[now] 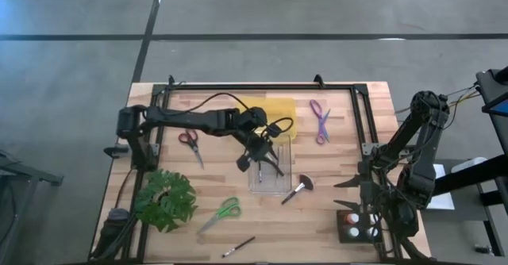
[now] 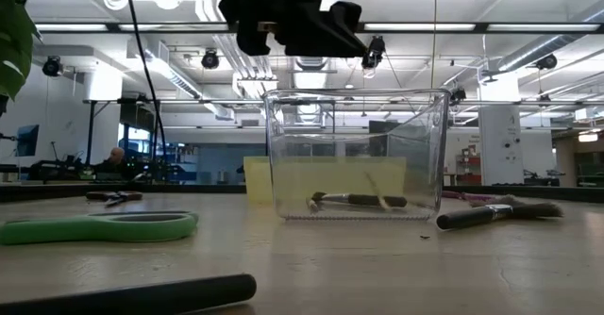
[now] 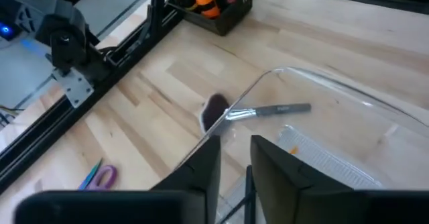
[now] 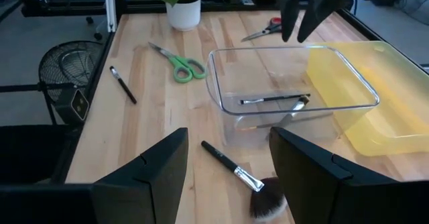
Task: Pick & Place Paint Supplies
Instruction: Put the silver highlighter brush into the transparent bin
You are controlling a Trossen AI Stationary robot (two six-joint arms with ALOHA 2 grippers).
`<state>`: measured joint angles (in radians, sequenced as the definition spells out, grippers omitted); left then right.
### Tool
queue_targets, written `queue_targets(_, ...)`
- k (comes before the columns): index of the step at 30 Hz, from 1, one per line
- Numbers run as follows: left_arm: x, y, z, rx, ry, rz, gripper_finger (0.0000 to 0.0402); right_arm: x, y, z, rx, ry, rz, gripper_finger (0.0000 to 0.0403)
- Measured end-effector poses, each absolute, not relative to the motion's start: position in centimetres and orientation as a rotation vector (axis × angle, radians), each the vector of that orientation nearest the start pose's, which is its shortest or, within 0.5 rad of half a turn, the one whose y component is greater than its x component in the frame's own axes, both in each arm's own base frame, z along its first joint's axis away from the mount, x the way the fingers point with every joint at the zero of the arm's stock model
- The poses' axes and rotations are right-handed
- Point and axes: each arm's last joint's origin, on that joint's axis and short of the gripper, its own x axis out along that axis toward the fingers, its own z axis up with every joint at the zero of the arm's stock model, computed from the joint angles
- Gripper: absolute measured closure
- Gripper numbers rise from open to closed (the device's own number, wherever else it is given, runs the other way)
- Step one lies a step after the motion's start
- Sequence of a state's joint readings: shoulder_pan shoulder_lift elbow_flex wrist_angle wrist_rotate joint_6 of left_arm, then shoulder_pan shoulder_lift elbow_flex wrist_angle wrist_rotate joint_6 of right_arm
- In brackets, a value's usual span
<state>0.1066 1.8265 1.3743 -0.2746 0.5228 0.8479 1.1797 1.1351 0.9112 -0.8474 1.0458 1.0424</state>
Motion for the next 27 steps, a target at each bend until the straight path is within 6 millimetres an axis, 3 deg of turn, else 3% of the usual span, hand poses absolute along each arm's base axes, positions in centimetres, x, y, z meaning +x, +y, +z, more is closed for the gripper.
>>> queue_targets(6, 39.3, 2.8, 25.3, 0.592, 0.514, -0.641, 0.0289, 9.9, 17.5, 27.5, 0.060, 0.455, -0.126, 0.0194)
queue_targets(12, 35.8, 1.5, 30.8, 0.624, 0.446, -0.625, 0.0287, 10.5, 17.2, 27.3, 0.051, 0.503, -0.135, 0.0194)
queue_targets(18, 32.4, -0.4, 34.3, 0.554, 0.419, -0.633, 0.0287, 13.4, 15.0, 26.1, 0.008, 0.706, -0.166, 0.0194)
queue_targets(27, 30.4, -2.8, 33.7, 0.440, 0.595, -0.713, 0.0287, 17.4, 9.8, 22.3, 0.031, 1.010, -0.118, 0.0194)
